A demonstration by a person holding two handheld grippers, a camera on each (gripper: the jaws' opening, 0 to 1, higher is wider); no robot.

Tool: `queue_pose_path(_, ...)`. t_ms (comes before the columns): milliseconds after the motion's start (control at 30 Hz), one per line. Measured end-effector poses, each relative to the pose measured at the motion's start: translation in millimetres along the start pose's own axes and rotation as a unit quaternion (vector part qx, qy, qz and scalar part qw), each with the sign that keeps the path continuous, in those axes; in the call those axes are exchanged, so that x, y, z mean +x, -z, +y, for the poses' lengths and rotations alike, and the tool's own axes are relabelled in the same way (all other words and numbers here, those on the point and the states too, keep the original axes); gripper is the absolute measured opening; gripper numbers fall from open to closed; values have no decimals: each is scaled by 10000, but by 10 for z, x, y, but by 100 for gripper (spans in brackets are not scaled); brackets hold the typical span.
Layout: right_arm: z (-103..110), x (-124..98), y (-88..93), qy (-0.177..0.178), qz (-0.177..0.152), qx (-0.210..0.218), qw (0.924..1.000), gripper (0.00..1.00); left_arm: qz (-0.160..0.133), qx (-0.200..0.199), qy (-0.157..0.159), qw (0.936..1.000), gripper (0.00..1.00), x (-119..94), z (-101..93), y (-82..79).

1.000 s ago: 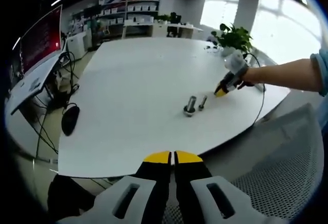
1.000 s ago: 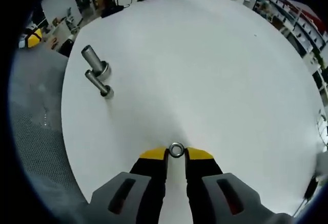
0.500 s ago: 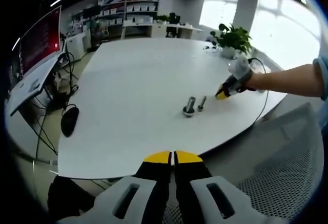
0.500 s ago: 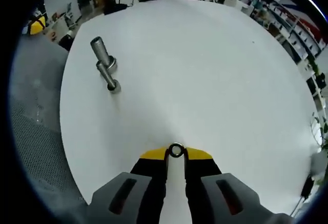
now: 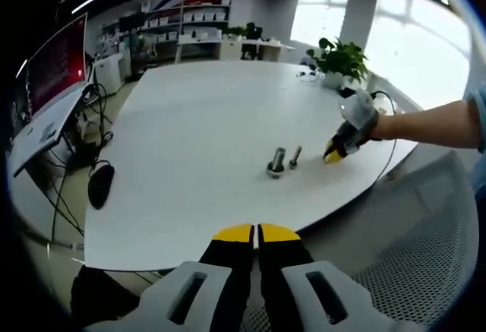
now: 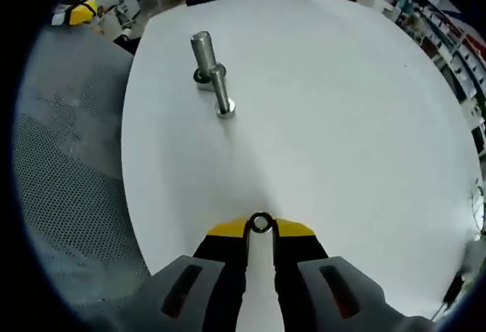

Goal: Place the washer onto the threaded stud by aligning its center hole with the stud, sliding it down to the base, and recovering from edge contact or off-axis alignment until the washer reaches the visible bottom stop.

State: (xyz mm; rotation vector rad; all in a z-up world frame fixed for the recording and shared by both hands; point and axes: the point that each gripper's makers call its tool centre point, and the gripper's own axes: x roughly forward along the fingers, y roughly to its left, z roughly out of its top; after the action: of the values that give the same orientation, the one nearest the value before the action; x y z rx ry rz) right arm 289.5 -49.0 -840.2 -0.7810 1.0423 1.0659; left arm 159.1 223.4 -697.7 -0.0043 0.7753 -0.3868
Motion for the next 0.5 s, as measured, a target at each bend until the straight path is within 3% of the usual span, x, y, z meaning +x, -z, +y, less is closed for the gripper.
queue_pose_path(333, 91, 15, -214, -74, 15, -287, 9996, 14, -40, -1, 2, 10000, 0, -8, -2, -10)
queue_pose_path(500, 101, -46, -397, -98, -149, -384, 9991, 14, -48, -14, -8, 10000, 0, -9, 2, -12)
